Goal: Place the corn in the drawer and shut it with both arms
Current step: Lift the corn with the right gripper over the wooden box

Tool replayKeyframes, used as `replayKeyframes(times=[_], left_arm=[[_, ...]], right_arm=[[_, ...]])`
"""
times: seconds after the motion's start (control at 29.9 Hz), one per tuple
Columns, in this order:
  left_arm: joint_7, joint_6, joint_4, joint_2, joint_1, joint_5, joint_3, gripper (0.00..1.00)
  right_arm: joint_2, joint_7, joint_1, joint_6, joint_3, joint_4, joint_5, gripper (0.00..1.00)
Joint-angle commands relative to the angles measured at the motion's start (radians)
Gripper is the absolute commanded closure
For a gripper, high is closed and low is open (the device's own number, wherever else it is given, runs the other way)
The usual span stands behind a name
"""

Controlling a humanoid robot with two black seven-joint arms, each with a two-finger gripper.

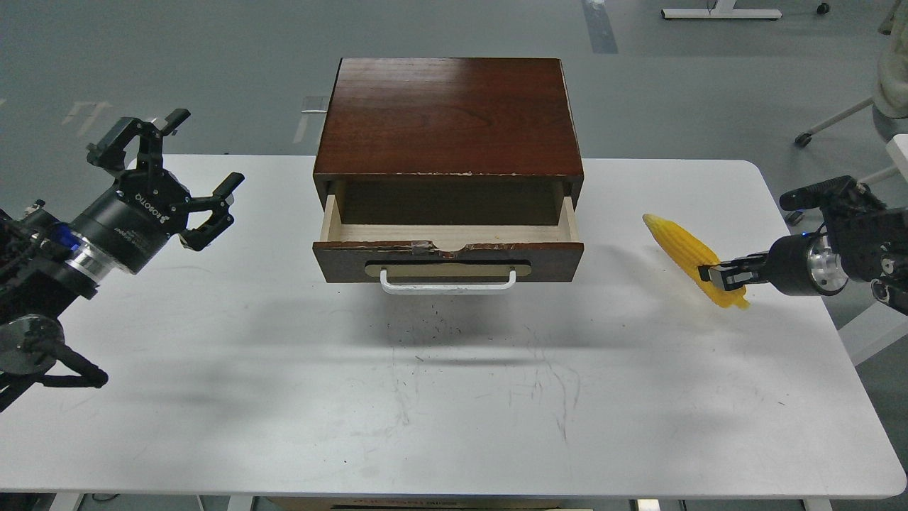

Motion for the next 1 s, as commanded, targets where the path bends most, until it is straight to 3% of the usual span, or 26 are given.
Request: replayKeyframes(times=[0.0,0.57,0.97], left_arm=[[0.0,0.0,0.0,0.001,0.0,0.0,0.0,0.0],[0.0,0.0,0.0,0.003,0.0,0.0,-0.001,0.0],[0.0,0.0,0.0,0.029,-0.002,0.0,-0.003,0.0]], right_arm=[[-0.013,0.0,0.067,-0.001,0.003,0.022,0.002,1.0],[0.129,0.0,0.421,0.01,-0.015,0.017,0.02,1.0],[0.388,0.0,0.615,0.011,-0.112,0.029,0.024,1.0]])
